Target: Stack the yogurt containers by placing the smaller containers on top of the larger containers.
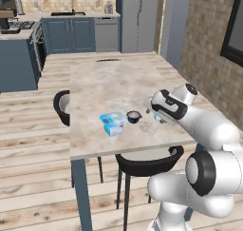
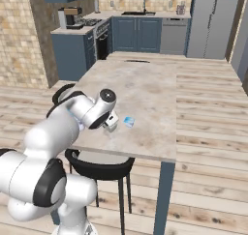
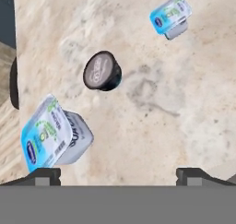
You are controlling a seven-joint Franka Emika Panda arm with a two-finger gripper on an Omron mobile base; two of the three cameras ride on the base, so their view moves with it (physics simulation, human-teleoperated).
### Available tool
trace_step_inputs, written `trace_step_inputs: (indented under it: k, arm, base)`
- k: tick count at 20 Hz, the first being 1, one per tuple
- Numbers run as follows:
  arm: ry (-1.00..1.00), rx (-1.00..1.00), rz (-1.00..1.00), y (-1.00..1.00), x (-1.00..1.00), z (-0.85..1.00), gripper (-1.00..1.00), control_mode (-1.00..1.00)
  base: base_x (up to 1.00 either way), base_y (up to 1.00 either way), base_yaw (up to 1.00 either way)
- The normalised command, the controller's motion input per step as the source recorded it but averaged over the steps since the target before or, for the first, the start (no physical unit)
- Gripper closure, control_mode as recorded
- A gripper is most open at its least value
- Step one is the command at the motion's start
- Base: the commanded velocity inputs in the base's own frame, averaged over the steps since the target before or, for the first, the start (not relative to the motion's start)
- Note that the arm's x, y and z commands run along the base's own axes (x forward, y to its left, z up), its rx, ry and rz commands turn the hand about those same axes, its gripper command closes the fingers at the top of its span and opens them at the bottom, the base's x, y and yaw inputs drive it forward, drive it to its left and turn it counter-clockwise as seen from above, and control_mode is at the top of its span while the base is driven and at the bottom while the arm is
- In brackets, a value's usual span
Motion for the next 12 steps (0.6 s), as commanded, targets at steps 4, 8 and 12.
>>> trace_step_inputs:
  k: [4, 8, 12]
  arm:
    - [-0.03, 0.02, 0.00, 0.01, 0.19, -0.15, -1.00, -1.00]
    - [-0.04, 0.03, 0.00, 0.00, 0.25, -0.16, -1.00, -1.00]
    - [-0.04, 0.03, 0.00, 0.00, 0.20, -0.16, -1.00, -1.00]
  base:
    - [0.00, 0.00, 0.00]
    - [0.00, 0.00, 0.00]
    - [0.00, 0.00, 0.00]
